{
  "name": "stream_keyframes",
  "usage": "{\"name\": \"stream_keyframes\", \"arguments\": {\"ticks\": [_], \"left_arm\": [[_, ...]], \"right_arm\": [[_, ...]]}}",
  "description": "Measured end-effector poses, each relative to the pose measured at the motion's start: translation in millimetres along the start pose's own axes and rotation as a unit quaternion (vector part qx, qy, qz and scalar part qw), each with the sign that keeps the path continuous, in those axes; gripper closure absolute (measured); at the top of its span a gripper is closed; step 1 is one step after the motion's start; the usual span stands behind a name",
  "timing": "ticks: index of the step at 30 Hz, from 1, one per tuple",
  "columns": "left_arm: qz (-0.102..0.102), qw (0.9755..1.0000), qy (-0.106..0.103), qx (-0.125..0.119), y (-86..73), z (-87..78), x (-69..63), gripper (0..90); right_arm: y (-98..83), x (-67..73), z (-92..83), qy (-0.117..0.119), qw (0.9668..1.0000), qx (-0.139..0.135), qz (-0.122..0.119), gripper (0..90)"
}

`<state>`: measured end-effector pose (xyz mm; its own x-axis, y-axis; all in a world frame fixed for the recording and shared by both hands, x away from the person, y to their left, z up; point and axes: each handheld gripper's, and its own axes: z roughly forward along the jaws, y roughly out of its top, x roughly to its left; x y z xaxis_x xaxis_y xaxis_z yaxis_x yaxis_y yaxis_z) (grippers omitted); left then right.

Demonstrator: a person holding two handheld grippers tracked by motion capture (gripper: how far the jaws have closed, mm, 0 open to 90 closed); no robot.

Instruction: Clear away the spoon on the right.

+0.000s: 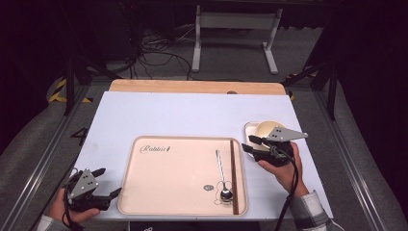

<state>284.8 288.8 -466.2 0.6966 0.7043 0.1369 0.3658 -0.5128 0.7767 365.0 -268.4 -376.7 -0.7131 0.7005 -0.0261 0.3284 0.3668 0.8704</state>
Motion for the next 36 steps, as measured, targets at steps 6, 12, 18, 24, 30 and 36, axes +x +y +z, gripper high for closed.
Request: {"name": "stream_keyframes", "arguments": {"ticks": [6, 12, 18, 24, 30, 36], "left_arm": [[0.003, 1.0000, 0.001, 0.000, 0.2, 0.3, 0.1, 14.8], [0.002, 1.0000, 0.000, 0.002, 0.3, 0.8, -0.5, 14.8], [0.002, 1.0000, 0.000, 0.003, 0.1, 0.9, -0.4, 14.8], [0.005, 1.0000, -0.002, 0.004, 0.0, 1.8, 0.1, 14.8], [0.004, 1.0000, -0.002, 0.003, -0.1, 0.6, -0.5, 14.8], [0.002, 1.0000, -0.001, 0.003, -0.6, 0.2, -0.2, 14.8]], "right_arm": [[-1.9, -14.7, -14.8, -0.032, 0.9994, -0.006, 0.014, 55.5], [-7.6, -36.2, -32.7, -0.072, 0.9964, -0.014, 0.041, 53.3], [-17.1, -56.0, -43.6, -0.109, 0.9916, -0.012, 0.070, 51.3], [-26.8, -72.1, -48.3, -0.130, 0.9868, -0.008, 0.096, 49.6], [-33.6, -82.9, -51.4, -0.148, 0.9828, -0.001, 0.111, 47.7], [-40.9, -94.2, -50.6, -0.169, 0.9767, 0.015, 0.132, 44.8]]}}
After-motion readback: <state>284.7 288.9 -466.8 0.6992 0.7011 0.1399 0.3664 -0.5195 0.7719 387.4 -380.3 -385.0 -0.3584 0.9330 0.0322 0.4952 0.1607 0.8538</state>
